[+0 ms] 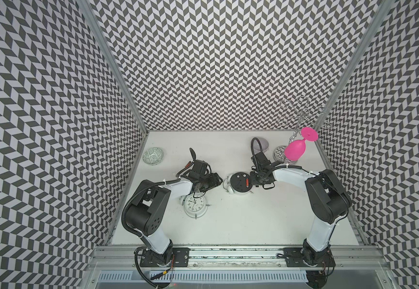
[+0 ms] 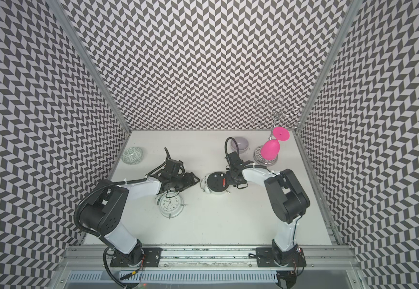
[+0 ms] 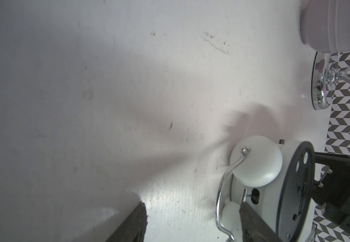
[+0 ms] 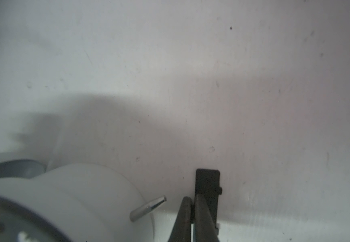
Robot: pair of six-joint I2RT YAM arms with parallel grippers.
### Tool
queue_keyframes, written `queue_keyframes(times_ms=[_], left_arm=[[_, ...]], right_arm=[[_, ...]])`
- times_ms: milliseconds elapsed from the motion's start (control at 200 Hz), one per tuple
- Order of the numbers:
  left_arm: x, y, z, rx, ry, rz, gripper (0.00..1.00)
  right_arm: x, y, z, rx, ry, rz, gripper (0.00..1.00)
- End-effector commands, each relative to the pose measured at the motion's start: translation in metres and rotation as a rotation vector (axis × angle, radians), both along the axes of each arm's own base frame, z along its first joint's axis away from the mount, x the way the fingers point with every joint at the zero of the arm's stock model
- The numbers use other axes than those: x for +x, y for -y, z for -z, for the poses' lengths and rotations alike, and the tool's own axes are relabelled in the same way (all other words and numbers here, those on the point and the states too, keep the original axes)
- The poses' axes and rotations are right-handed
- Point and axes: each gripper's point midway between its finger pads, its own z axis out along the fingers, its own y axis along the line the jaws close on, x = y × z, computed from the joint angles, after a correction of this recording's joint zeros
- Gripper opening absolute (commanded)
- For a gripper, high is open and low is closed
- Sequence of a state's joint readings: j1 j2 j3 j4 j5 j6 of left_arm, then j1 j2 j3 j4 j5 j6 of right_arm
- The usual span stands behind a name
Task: Insert the battery into the alarm
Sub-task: Pick up the cover from the center of the board.
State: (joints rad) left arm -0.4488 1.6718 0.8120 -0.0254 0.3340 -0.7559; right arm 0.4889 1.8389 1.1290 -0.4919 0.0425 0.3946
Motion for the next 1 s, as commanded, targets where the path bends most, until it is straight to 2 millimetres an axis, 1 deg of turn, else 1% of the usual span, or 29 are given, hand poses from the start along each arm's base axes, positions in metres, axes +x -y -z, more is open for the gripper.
queue_keyframes(times_ms=[0, 120, 240, 351, 466, 546, 636, 671, 716, 731, 781, 861, 966, 996], left_arm=[[0.002, -0.006, -0.008, 0.01, 0.031, -0.015, 0.71], [0.004, -0.006, -0.013, 0.004, 0.046, -0.022, 0.71], [0.007, -0.006, -0.022, -0.014, 0.076, -0.036, 0.72], [0.01, -0.005, -0.033, -0.042, 0.12, -0.052, 0.75], [0.012, 0.001, -0.052, -0.084, 0.195, -0.065, 0.77], [0.015, 0.008, -0.071, -0.122, 0.268, -0.07, 0.78], [0.016, 0.02, -0.101, -0.161, 0.39, -0.064, 0.82], [0.015, 0.026, -0.113, -0.169, 0.453, -0.055, 0.87], [0.011, 0.036, -0.136, -0.179, 0.584, -0.038, 0.95], [0.008, 0.04, -0.141, -0.178, 0.626, -0.032, 0.96], [-0.002, 0.048, -0.166, -0.191, 0.788, -0.026, 0.98], [-0.023, 0.059, -0.196, -0.223, 0.998, 0.007, 0.98], [-0.046, 0.072, -0.219, -0.24, 1.166, 0.04, 0.98], [-0.052, 0.075, -0.224, -0.217, 1.224, 0.054, 0.97]], right_arm=[[-0.003, 0.003, 0.004, -0.03, -0.02, 0.013, 0.04], [-0.001, 0.001, -0.006, -0.008, 0.001, 0.018, 0.02], [0.002, 0.001, -0.022, 0.021, 0.04, 0.034, 0.01], [0.006, 0.005, -0.042, 0.059, 0.093, 0.064, 0.01], [0.007, 0.005, -0.068, 0.116, 0.148, 0.084, 0.01], [0.009, 0.0, -0.091, 0.177, 0.202, 0.083, 0.01], [0.012, -0.009, -0.123, 0.288, 0.285, 0.08, 0.01], [0.012, -0.013, -0.135, 0.339, 0.315, 0.082, 0.01], [0.012, -0.017, -0.15, 0.409, 0.355, 0.09, 0.01], [0.012, -0.018, -0.157, 0.442, 0.373, 0.094, 0.01], [0.009, -0.022, -0.171, 0.528, 0.407, 0.107, 0.01], [0.003, -0.029, -0.193, 0.681, 0.456, 0.114, 0.01], [-0.009, -0.033, -0.217, 0.873, 0.499, 0.119, 0.01], [-0.012, -0.032, -0.225, 0.924, 0.519, 0.12, 0.01]])
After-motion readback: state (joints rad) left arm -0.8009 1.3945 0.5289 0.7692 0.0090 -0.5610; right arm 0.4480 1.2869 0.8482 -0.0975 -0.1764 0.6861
